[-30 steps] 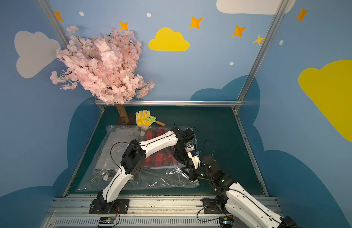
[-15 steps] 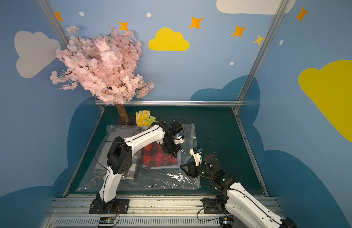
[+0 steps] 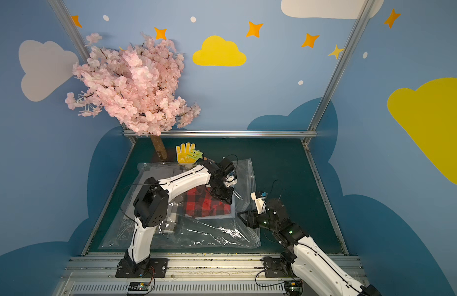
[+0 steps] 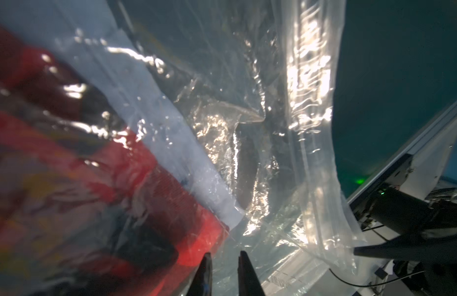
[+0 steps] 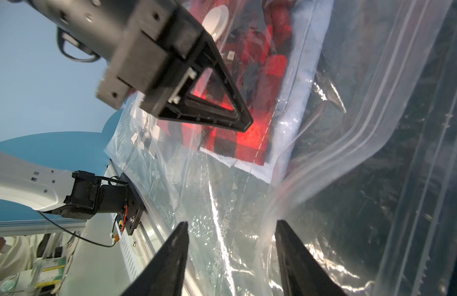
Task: Take the shirt out of the vacuum bag
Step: Open the vacuum bag at the center of the board.
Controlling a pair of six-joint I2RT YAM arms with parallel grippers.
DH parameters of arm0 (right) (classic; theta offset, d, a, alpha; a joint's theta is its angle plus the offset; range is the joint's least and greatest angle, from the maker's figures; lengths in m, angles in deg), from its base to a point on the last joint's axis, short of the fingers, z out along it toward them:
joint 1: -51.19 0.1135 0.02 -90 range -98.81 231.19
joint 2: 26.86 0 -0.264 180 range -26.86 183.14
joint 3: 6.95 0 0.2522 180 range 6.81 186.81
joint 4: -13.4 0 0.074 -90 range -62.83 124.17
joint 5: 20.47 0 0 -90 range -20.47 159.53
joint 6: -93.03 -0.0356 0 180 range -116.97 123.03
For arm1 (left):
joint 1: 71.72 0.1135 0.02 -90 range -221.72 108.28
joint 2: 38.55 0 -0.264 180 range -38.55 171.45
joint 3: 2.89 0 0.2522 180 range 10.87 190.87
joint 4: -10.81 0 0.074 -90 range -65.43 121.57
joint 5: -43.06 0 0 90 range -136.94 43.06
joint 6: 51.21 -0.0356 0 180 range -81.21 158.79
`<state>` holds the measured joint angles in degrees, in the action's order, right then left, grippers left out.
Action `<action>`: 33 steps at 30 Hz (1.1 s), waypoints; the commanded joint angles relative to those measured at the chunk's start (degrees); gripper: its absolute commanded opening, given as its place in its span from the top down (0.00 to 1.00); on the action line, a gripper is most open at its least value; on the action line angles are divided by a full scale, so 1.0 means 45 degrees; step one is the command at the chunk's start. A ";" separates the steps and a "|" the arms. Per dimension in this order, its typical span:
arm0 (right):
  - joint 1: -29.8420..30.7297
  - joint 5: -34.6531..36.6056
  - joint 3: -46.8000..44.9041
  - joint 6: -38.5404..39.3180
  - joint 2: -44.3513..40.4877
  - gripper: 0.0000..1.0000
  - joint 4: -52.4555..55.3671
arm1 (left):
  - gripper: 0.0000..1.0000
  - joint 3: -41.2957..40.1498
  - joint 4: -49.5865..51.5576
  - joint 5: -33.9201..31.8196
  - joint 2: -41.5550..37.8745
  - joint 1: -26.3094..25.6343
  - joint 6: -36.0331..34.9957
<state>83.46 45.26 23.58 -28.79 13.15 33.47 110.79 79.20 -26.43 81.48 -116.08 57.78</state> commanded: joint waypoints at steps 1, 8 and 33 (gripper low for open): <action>-0.0033 -0.0443 -0.0478 -0.0173 0.0134 0.48 -0.0158 | 0.74 -0.0186 -0.1142 0.0919 -0.0788 0.0033 0.0821; -0.0135 0.0331 -0.0818 -0.0352 -0.1032 0.36 0.0939 | 0.47 -0.0046 -0.1711 0.1141 -0.0884 -0.0076 0.1270; -0.8716 -0.0180 0.3795 -0.0558 0.4721 0.15 0.3753 | 0.14 0.4691 0.2919 -0.4147 0.1468 -0.2834 0.1554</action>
<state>46.15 48.41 38.29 -33.16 31.32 50.24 128.29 86.30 -41.64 85.04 -126.92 65.16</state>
